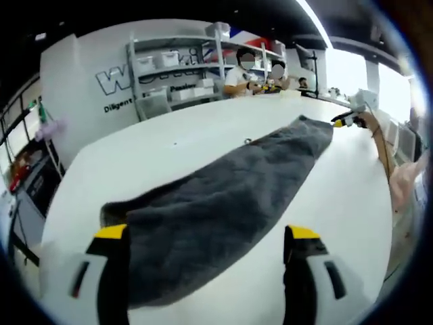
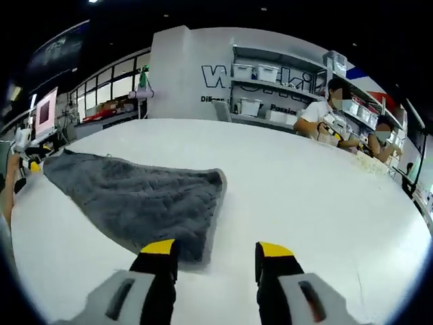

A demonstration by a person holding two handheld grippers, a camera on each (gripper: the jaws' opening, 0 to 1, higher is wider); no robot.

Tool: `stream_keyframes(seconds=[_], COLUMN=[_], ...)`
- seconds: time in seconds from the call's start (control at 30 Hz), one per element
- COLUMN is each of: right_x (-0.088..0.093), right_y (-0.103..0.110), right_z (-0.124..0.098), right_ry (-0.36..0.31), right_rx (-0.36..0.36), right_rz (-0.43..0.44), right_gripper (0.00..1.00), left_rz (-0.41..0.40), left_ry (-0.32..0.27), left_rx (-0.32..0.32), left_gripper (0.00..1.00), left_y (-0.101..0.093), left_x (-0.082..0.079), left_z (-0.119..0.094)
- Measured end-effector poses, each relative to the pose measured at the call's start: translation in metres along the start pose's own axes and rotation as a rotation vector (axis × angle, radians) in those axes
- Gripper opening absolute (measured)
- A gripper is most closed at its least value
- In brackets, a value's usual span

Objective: Fold the towel on the table until its edges align and the towel forms a compact rectangular stack.

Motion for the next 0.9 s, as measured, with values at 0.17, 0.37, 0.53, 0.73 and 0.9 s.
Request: stream_keyframes(seconds=[0.17,0.37,0.53,0.73,0.9], right_x=[0.001,0.0,0.004,0.006,0.006], right_y=[0.008,0.01,0.016,0.022,0.012], right_z=[0.006,0.011,0.012,0.009,0.011], right_ry=[0.001,0.022,0.042,0.052,0.066], right_rx=[-0.041,-0.09,-0.121,-0.111,-0.098], right_rz=[-0.004,-0.008,-0.018,-0.033,-0.039], right_gripper=[0.35,0.21,0.1,0.07,0.07], left_rz=[0.0,0.007,0.009,0.011,0.018], left_ry=[-0.002,-0.005,0.002,0.006,0.015], left_rx=[-0.002,0.0,-0.002,-0.003,-0.004], left_gripper=[0.99,0.99,0.99,0.99,0.99], left_y=[-0.001,-0.002,-0.002,-0.002,-0.001], left_x=[0.0,-0.001,0.0,0.001,0.001], left_z=[-0.001,-0.001,-0.001,0.0,0.0])
Point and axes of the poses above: the point that each gripper's makers call its tool centre point, and the gripper's own axes: z roughly forward along the fingers, y roughly to its left, x roughly out of its underside, the point moved 6 cm from there along -z, roughly backward along the fingers, and after that the axes turned 12 degrees about -z, right-handed, at the moved point
